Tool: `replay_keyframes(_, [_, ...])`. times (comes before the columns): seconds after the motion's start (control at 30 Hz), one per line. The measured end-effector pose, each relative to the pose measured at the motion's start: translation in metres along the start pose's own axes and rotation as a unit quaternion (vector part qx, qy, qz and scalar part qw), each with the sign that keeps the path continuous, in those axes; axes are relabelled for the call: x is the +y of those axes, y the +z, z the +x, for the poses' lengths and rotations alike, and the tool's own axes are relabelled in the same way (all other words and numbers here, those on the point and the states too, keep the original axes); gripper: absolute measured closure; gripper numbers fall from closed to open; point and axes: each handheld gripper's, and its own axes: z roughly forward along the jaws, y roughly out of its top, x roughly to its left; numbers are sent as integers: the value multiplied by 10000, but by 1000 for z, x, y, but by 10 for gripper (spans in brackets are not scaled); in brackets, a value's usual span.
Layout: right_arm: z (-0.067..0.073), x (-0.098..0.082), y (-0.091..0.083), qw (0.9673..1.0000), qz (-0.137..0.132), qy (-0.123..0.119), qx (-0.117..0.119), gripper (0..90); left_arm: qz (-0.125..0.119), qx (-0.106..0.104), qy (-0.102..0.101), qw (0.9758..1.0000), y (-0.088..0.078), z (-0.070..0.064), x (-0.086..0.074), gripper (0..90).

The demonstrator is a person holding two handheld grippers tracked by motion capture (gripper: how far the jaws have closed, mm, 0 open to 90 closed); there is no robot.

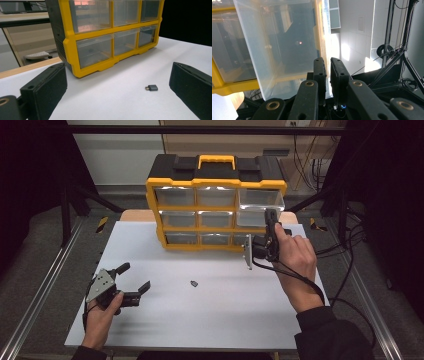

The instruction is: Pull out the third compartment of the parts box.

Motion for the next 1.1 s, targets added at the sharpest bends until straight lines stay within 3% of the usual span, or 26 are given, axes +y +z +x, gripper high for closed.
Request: replay_keyframes(1.1, [-1,0,-23,10000,-37,65,48,824,-5,-7,-1,10000,0,-1,0,13])
